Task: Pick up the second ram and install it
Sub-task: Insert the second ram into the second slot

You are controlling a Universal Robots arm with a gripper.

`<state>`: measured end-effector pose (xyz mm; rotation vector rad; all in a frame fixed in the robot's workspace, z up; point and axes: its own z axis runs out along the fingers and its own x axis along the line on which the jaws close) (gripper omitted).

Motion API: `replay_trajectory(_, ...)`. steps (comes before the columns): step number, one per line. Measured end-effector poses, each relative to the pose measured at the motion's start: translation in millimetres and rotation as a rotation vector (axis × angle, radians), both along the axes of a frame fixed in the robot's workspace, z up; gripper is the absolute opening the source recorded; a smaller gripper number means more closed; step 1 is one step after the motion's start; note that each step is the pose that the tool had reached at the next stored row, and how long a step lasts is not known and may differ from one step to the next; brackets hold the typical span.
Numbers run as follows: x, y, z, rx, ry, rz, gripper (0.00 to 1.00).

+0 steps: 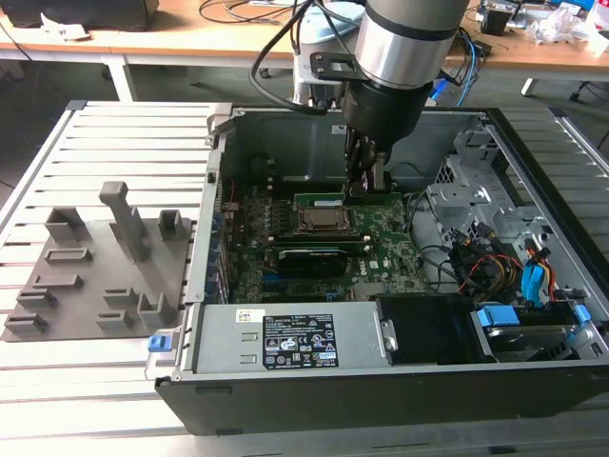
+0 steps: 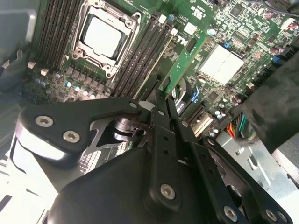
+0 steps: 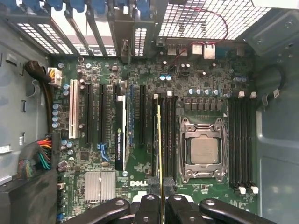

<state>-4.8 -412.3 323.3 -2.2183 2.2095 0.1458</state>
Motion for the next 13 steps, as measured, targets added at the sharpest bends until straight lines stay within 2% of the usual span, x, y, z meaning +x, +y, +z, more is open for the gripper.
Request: replay_trajectory(13,-0.1,1.4,-18.7,-0.0003,0.0004,0.0,0.14)
